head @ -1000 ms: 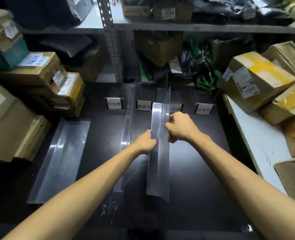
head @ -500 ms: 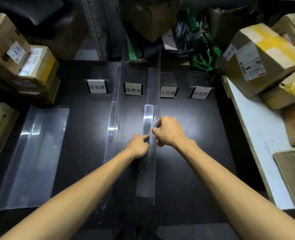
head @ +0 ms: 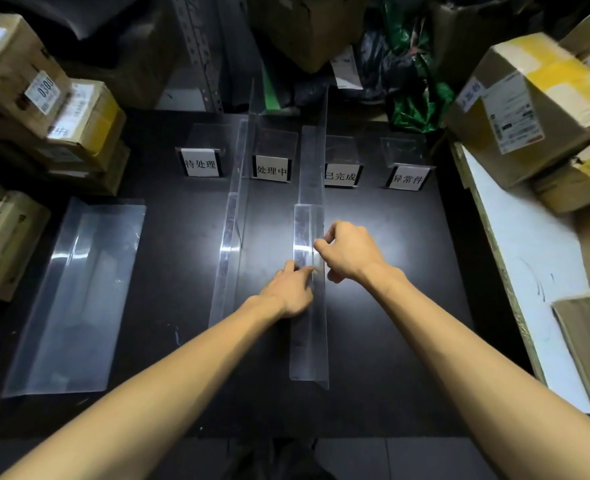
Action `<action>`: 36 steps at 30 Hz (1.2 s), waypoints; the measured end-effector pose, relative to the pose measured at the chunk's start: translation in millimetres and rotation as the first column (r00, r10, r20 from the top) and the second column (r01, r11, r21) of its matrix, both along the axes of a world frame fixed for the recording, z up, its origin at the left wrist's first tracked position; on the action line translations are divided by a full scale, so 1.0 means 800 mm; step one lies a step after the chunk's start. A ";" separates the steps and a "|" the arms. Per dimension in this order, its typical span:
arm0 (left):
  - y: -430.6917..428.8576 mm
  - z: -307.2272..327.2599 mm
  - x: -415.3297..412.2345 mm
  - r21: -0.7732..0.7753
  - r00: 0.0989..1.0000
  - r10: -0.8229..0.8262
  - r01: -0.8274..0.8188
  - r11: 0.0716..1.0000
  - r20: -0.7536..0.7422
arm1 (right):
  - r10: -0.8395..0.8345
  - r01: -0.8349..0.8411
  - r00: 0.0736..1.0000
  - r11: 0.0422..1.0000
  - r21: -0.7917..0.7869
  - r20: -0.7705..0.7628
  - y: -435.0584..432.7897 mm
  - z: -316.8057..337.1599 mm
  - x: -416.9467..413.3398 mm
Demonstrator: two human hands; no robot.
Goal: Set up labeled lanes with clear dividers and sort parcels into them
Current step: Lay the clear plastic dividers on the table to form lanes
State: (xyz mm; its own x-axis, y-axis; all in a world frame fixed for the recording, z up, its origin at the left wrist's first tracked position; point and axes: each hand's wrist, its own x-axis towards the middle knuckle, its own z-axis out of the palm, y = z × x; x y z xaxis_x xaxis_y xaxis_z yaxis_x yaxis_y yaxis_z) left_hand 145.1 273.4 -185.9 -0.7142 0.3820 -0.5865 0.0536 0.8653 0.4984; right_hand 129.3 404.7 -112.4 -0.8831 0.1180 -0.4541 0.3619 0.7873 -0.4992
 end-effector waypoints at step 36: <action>-0.529 0.118 -0.002 0.176 0.800 0.541 -0.512 0.841 -0.259 | 0.492 -0.480 0.867 0.867 -0.134 0.082 -0.493 0.077 -0.063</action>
